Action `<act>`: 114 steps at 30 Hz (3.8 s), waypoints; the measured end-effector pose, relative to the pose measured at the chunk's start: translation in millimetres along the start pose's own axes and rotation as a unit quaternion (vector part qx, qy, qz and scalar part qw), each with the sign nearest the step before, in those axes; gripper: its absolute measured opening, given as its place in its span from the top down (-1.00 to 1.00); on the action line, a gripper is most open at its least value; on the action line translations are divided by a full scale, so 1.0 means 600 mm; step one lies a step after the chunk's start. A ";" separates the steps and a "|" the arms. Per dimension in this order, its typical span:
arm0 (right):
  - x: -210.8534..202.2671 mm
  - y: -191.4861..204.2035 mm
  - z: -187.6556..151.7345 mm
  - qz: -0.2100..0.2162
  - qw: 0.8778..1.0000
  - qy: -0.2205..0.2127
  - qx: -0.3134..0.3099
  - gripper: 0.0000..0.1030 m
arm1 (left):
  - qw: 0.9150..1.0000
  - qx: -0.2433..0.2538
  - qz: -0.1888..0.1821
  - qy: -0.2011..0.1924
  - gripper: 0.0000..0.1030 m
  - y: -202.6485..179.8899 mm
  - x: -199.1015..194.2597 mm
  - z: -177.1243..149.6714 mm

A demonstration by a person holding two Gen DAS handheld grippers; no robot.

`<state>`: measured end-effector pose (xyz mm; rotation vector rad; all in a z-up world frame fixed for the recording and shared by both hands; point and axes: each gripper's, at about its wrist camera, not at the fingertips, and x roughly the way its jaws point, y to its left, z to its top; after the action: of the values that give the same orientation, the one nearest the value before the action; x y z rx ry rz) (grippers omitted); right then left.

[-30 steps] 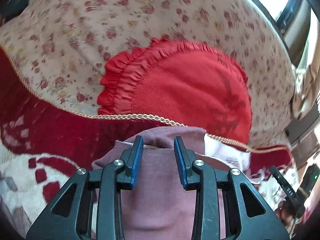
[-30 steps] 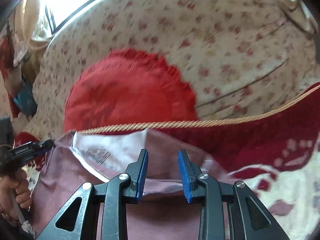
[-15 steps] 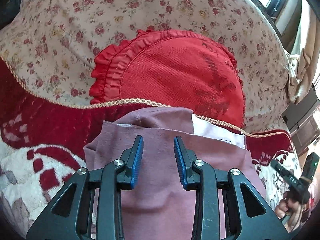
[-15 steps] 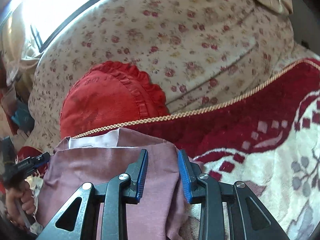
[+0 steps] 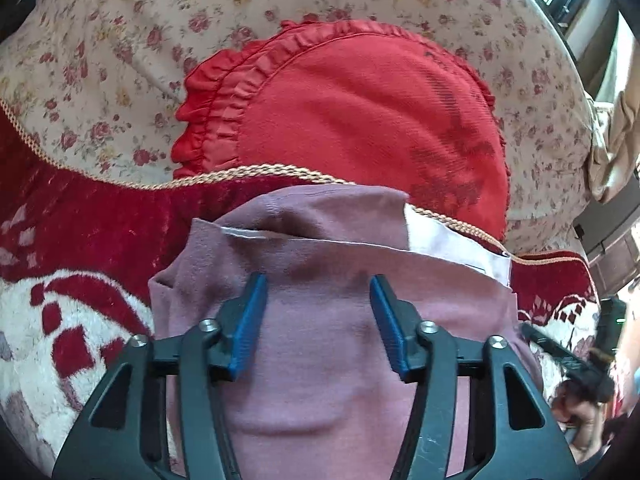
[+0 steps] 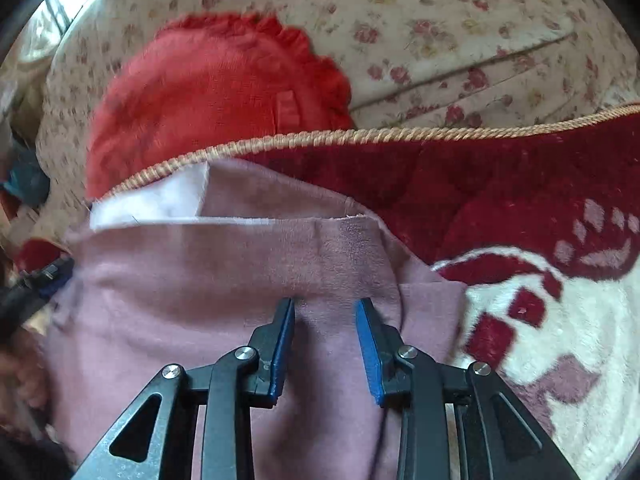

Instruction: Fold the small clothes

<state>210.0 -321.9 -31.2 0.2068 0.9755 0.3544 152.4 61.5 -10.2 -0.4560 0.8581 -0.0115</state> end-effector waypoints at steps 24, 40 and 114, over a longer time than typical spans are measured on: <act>-0.200 -0.028 -0.276 0.112 0.990 -0.010 0.091 0.26 | 0.997 -0.055 -0.053 -0.027 -0.05 0.095 -0.245 -0.221; -0.128 -0.047 -0.253 0.177 0.959 -0.003 0.222 0.22 | 0.954 -0.235 -0.175 0.065 -0.39 0.140 -0.158 -0.233; 0.017 0.490 -0.064 0.167 0.969 0.153 -0.097 0.29 | 0.978 -0.137 -0.143 0.068 0.64 0.091 -0.192 -0.338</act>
<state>124.2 -46.0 36.6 0.1395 1.2039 0.8058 -81.2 54.9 -62.3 -0.8429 0.9257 -0.1939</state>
